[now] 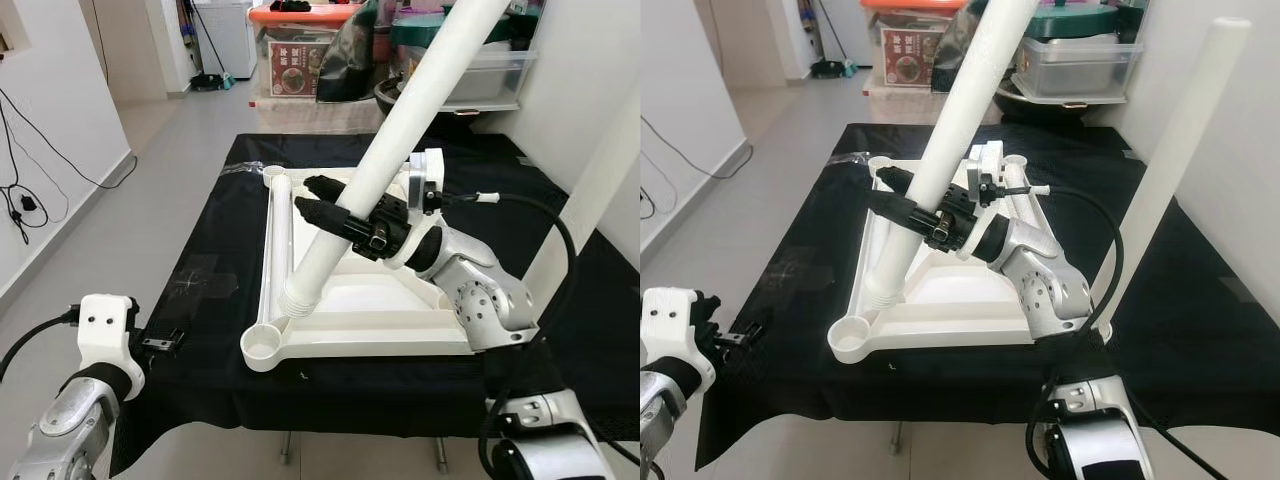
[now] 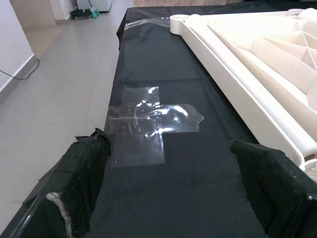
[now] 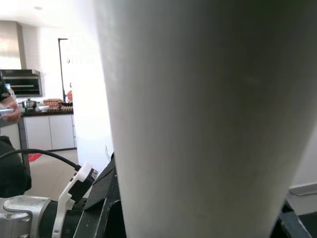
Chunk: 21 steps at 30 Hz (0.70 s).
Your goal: Building children table
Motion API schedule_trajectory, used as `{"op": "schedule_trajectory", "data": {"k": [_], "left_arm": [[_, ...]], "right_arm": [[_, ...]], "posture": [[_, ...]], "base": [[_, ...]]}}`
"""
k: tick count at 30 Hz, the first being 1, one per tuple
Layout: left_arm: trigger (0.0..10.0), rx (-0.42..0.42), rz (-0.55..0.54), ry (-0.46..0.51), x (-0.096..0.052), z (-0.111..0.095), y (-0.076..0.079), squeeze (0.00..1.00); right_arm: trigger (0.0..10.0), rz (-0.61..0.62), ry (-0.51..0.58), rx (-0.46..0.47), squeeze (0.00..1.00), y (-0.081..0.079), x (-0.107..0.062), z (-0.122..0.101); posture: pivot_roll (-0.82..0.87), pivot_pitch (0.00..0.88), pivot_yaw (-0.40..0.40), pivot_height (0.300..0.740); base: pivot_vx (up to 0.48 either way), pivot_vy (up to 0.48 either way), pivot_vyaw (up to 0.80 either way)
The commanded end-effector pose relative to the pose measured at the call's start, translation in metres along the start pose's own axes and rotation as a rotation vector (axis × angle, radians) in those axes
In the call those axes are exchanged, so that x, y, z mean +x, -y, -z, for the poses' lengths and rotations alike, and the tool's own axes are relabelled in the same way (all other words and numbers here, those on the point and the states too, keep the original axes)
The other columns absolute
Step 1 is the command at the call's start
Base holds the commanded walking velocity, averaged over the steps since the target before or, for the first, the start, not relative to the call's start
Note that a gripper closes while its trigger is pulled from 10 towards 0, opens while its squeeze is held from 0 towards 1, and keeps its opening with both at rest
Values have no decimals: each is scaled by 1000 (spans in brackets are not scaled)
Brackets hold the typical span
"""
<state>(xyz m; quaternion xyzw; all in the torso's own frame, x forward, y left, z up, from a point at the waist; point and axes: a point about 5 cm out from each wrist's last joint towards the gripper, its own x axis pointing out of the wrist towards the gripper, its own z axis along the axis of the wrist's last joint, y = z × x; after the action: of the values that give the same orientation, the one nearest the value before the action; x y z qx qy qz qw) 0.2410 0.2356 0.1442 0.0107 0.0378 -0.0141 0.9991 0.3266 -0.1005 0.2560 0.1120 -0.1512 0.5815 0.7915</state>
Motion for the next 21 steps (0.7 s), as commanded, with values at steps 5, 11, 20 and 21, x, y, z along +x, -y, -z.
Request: {"op": "schedule_trajectory", "data": {"k": [5, 11, 20, 21], "left_arm": [[10000, -4, -9, -11, 2, 2, -1, 0], [10000, -10, 10, -12, 5, 3, 4, 0], [10000, -7, 29, -4, 8, 5, 11, 0], [10000, -2, 30, -1, 9, 5, 12, 0]], "right_arm": [[0, 37, 19, -9, 0, 2, -1, -3], [10000, 158, 17, -7, 0, 7, -1, 4], [10000, 399, -28, 9, 0, 16, -4, 22], [10000, 432, -41, 8, 0, 17, -5, 25]], "posture": [[122, 0, -17, 740], [115, 0, -14, 740], [105, 0, -8, 740], [105, 0, -8, 740]], "base": [[0, 0, 0], [0, 240, 0], [0, 294, 0], [0, 0, 0]]}}
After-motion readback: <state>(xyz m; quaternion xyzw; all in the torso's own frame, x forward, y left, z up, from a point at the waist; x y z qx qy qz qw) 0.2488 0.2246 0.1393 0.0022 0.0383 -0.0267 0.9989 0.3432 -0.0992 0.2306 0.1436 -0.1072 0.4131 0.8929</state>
